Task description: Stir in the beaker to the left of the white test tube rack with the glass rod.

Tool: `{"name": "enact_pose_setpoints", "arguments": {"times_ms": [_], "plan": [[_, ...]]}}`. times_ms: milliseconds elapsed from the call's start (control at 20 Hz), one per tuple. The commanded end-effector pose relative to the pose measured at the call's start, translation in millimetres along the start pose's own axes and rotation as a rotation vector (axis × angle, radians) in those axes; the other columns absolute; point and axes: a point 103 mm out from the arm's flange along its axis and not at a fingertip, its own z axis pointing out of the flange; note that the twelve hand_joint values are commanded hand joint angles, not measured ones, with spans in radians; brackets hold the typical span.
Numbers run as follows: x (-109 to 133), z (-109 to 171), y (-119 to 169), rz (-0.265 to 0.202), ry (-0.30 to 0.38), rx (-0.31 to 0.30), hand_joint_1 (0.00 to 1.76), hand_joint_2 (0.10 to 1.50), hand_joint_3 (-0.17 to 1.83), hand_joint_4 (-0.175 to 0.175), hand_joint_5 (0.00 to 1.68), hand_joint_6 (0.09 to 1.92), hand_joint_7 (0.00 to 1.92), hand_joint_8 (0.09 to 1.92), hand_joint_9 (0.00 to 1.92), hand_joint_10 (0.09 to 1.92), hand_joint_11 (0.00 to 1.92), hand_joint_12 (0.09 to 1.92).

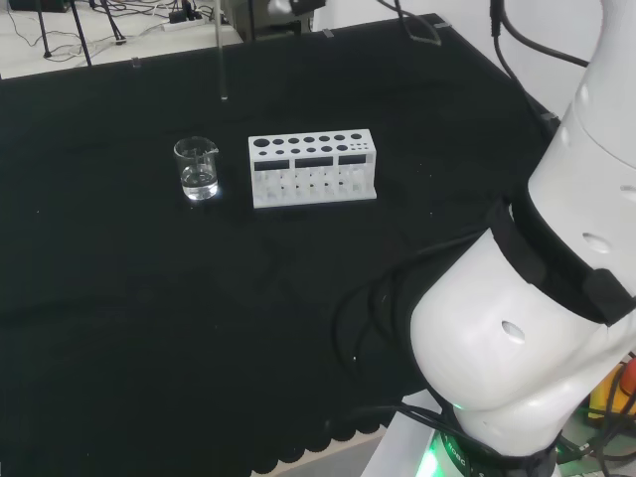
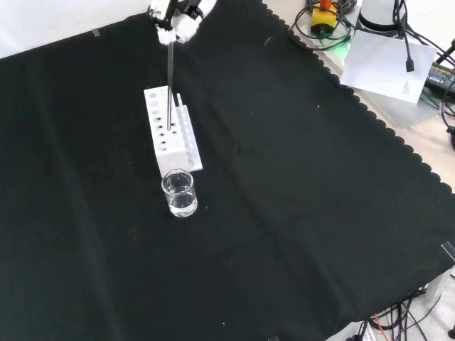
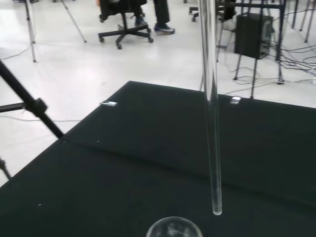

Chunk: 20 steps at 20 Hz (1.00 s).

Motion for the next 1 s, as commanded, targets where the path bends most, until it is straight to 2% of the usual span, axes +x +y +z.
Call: {"name": "enact_pose_setpoints", "arguments": {"times_ms": [50, 400, 550, 1000], "plan": [[29, 19, 16, -0.073, 0.024, 0.017, 1.28, 1.12, -0.01, -0.175, 1.03, 0.63, 0.99, 1.33, 1.60, 0.95, 1.63, 0.88], [35, 44, 28, -0.107, 0.037, 0.035, 1.28, 1.12, -0.01, -0.175, 1.03, 0.63, 0.99, 1.33, 1.60, 0.95, 1.63, 0.88], [39, 65, 39, -0.126, 0.050, 0.053, 1.28, 1.12, -0.01, -0.175, 1.03, 0.62, 0.99, 1.33, 1.60, 0.96, 1.63, 0.88], [25, 93, 51, -0.141, 0.071, 0.074, 1.28, 1.12, -0.01, -0.175, 1.03, 0.62, 0.99, 1.32, 1.60, 0.96, 1.63, 0.88]]}}
